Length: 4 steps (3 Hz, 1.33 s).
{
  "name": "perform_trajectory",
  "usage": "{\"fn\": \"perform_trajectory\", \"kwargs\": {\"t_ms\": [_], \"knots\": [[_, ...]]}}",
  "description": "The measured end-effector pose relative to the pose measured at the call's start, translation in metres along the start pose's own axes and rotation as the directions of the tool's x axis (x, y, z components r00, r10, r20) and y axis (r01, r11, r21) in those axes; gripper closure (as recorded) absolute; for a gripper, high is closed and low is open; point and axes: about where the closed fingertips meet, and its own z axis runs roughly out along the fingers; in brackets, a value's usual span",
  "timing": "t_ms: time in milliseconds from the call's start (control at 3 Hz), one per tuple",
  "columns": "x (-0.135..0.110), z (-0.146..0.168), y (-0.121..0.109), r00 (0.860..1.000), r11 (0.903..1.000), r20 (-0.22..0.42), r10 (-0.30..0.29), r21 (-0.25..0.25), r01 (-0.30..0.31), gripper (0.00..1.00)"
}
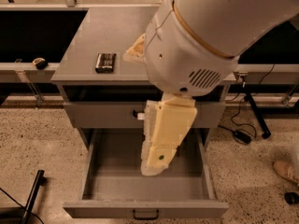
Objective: Place rxbar chocolate into middle drawer
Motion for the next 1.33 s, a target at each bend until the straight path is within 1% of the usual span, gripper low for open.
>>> {"fn": "perform_trajectory", "kwargs": {"t_ms": [667, 1000, 1333], "knots": [[0.0, 0.0, 0.0, 1.0, 1.0, 0.0, 0.0, 0.0, 0.0, 0.0], [0.019, 0.003, -0.012, 1.0, 0.9996, 0.025, 0.003, 0.028, -0.004, 0.0], [0.071, 0.02, -0.035, 0.994, 0.9961, 0.106, 0.039, 0.074, -0.047, 0.0]]}}
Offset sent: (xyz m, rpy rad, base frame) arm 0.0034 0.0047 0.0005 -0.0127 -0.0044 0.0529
